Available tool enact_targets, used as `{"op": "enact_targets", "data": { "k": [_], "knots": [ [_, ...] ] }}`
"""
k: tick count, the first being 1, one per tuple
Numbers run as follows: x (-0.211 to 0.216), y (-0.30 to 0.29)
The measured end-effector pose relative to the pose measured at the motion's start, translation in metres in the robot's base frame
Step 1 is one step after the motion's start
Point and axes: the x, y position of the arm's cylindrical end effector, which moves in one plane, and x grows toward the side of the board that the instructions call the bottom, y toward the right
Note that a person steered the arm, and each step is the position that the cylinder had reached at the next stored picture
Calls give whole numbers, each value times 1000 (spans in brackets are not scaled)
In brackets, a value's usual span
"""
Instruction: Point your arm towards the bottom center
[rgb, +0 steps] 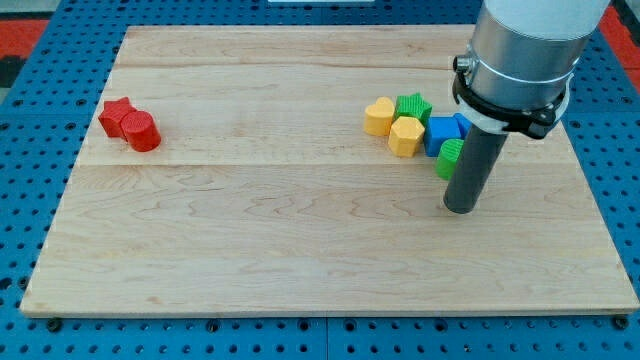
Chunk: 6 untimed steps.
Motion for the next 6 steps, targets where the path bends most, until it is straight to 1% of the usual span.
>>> {"op": "enact_targets", "data": {
  "k": [5, 6],
  "knots": [
    [-5, -2],
    [0, -4]
  ]
}}
